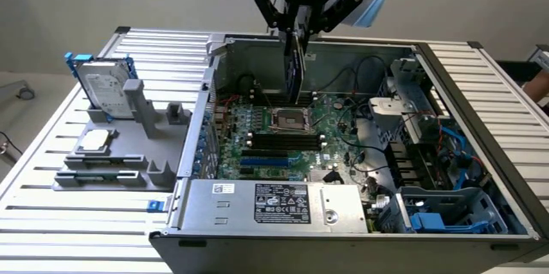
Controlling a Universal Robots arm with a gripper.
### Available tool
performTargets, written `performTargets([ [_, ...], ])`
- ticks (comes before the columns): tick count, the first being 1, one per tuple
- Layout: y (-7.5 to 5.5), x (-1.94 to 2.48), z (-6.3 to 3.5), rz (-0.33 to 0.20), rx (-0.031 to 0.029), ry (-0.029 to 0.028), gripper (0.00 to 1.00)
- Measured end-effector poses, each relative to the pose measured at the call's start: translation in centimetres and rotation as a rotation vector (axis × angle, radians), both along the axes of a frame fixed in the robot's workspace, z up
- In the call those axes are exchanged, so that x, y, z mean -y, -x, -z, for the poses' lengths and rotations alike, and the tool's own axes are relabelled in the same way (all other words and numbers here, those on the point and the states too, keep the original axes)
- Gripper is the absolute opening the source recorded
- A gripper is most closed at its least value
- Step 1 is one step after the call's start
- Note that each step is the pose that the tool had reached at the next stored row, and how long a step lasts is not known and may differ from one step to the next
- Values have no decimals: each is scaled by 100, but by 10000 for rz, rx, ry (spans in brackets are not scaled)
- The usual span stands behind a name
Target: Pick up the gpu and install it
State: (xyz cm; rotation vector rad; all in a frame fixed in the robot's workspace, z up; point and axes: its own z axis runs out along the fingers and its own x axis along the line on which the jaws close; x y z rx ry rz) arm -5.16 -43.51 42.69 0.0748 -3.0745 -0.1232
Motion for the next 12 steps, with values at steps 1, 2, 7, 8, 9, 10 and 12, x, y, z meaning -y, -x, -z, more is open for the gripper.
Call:
performTargets([
  [1,0,0,0,0,0,0,26],
  [2,0,0,0,0,0,-1,26],
  [7,0,0,2,0,1,-1,26],
  [8,-3,0,8,-2,1,-2,26],
  [9,-3,0,9,-70,40,0,26],
  [10,-3,0,11,-205,85,-1,26],
  [12,-3,0,18,-564,164,-3,26],
])
